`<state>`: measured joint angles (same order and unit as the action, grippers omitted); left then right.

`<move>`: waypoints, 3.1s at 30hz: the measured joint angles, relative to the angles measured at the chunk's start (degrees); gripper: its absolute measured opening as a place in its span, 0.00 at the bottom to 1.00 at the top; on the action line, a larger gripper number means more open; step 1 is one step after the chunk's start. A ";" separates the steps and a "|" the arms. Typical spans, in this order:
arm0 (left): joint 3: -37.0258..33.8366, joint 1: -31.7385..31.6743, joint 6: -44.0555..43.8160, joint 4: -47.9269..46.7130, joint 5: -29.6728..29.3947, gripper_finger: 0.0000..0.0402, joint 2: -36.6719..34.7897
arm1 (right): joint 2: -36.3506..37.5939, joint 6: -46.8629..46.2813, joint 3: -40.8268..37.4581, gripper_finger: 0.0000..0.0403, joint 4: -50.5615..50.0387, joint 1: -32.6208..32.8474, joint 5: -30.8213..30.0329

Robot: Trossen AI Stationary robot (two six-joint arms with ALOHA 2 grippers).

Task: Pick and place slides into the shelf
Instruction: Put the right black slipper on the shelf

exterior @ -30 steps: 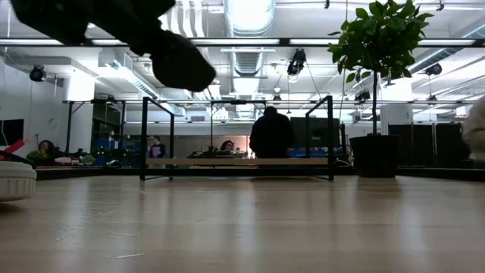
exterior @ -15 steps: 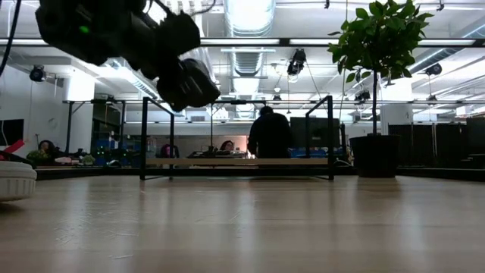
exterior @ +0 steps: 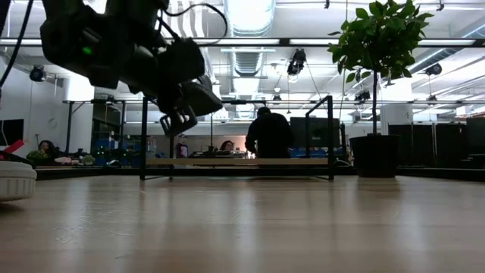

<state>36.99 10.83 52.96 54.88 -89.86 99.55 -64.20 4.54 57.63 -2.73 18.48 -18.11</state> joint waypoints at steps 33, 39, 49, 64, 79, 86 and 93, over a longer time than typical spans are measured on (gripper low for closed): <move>-0.68 -3.89 -0.32 -1.95 2.79 0.06 7.89 | 0.04 -1.07 -2.38 0.30 0.02 0.00 0.00; -0.94 -5.15 -1.69 -1.88 -0.49 0.06 7.89 | 0.04 -1.11 -2.62 0.30 0.03 0.00 0.00; -1.33 -6.05 -2.99 -1.97 -0.17 0.06 9.57 | 0.04 -1.11 -2.71 0.30 0.05 0.00 0.00; -1.43 -6.25 -3.13 -1.83 0.38 0.06 13.66 | 0.04 -1.54 -2.71 0.30 0.03 0.00 0.00; -1.53 -7.23 -3.25 -1.82 1.04 0.14 13.46 | 0.04 -1.55 -3.10 0.30 0.05 0.00 0.02; -1.57 -7.15 -3.31 -1.82 4.09 0.25 12.08 | 0.04 -2.13 -3.10 0.30 0.04 0.00 0.02; -1.67 -7.08 -3.30 -1.84 4.11 0.36 12.06 | 0.04 -2.40 -3.13 0.30 0.03 0.00 0.02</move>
<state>35.32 3.75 49.66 53.04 -85.76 111.61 -64.16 2.13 54.50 -2.70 18.48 -18.09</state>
